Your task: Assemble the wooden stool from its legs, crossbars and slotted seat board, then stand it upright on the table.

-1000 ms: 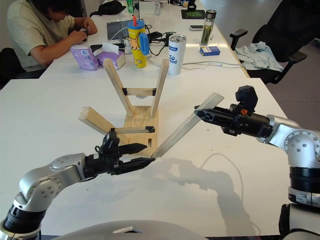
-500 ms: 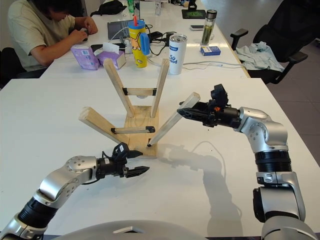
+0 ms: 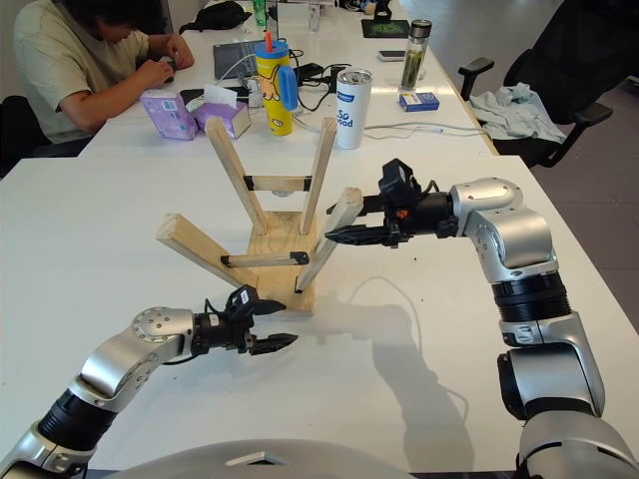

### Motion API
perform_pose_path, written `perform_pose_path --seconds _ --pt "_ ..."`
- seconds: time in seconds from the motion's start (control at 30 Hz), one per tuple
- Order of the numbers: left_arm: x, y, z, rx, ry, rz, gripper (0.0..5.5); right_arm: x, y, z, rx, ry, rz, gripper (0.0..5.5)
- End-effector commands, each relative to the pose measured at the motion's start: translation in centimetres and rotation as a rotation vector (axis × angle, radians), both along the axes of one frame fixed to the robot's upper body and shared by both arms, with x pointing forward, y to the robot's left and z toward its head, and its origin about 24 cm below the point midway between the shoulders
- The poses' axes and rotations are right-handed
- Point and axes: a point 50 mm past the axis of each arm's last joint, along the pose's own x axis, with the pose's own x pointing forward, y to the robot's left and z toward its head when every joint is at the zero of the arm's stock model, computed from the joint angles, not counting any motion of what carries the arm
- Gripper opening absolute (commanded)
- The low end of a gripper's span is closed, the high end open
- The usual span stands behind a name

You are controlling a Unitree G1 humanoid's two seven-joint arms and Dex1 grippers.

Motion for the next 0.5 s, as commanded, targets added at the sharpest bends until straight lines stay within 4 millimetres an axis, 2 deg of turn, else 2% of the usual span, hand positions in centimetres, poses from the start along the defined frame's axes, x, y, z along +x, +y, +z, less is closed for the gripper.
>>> perform_pose_path --seconds 0.03,0.3,0.5 --pt "-0.8 0.6 -2.0 0.066 0.089 0.049 3.60 -0.9 0.8 -1.6 -0.130 0.031 0.000 2.05" --pt "-0.7 0.2 -2.2 0.056 0.086 0.063 3.60 -2.0 2.5 -3.1 -0.194 0.078 -0.028 2.05" --pt "-0.9 0.1 -2.6 0.058 0.097 0.081 3.60 -3.2 2.9 -3.0 -0.183 0.077 0.030 2.05"
